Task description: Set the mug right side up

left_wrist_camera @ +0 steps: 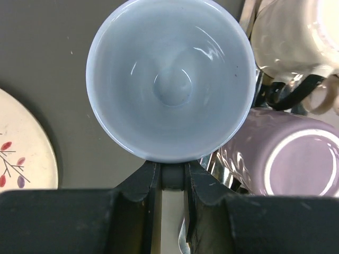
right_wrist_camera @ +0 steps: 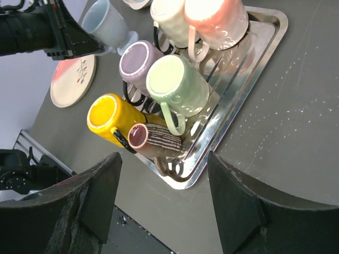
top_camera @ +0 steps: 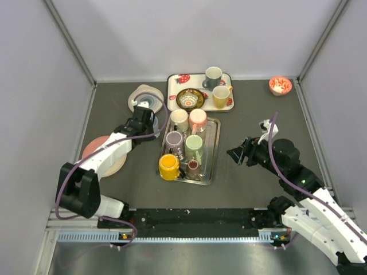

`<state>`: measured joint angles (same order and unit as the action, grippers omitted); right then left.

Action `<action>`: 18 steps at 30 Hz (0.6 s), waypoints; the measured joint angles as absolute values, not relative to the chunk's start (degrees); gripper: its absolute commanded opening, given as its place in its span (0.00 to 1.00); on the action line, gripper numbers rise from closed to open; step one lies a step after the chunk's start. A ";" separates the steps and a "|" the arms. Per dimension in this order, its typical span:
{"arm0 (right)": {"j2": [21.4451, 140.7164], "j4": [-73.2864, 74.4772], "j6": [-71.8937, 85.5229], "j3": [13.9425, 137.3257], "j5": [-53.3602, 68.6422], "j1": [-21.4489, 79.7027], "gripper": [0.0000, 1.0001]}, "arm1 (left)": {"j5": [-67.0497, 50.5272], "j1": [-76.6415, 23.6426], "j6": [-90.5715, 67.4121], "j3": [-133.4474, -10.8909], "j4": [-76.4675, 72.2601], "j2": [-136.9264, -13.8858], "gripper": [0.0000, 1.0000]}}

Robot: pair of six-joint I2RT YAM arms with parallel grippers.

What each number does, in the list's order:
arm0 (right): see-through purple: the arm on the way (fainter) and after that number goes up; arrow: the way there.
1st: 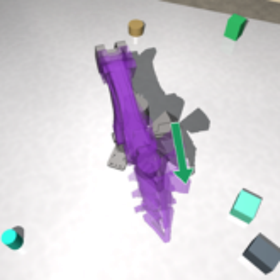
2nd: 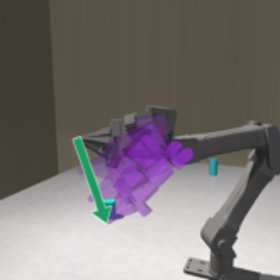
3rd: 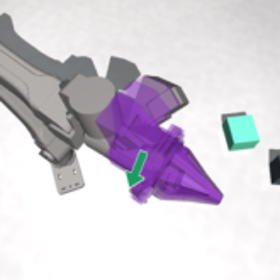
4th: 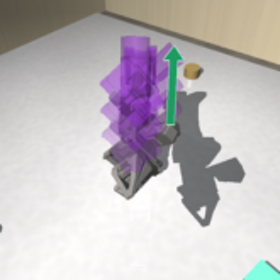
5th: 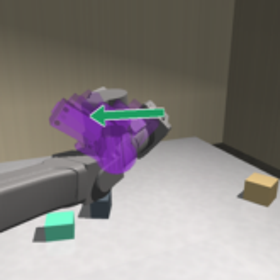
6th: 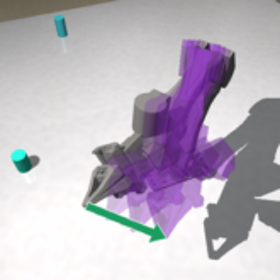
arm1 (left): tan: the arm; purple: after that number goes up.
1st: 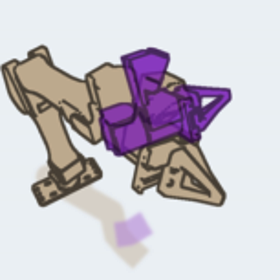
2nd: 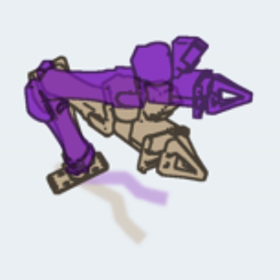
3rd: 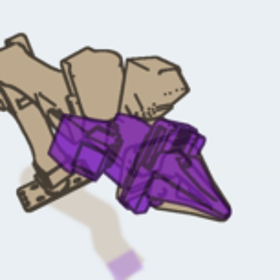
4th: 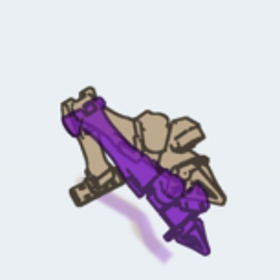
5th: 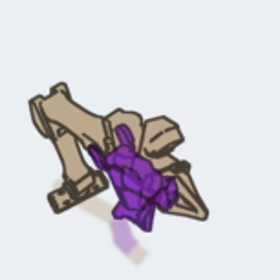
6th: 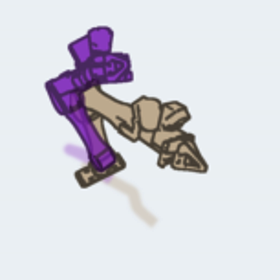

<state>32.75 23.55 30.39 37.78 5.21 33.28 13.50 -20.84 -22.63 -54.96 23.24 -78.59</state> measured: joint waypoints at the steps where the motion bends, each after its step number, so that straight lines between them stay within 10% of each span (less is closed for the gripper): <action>1: 32.75 23.42 30.39 37.58 5.26 33.28 0.66 | 13.45 -20.67 -22.63 -54.96 23.03 -79.68 0.00; 18: 35.07 23.44 29.50 36.73 5.21 33.28 0.65 | 15.62 -16.78 -21.23 -57.84 18.74 -89.73 0.00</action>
<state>35.07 23.44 29.50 36.73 5.21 33.28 15.62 -16.78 -21.23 -57.84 18.74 -89.73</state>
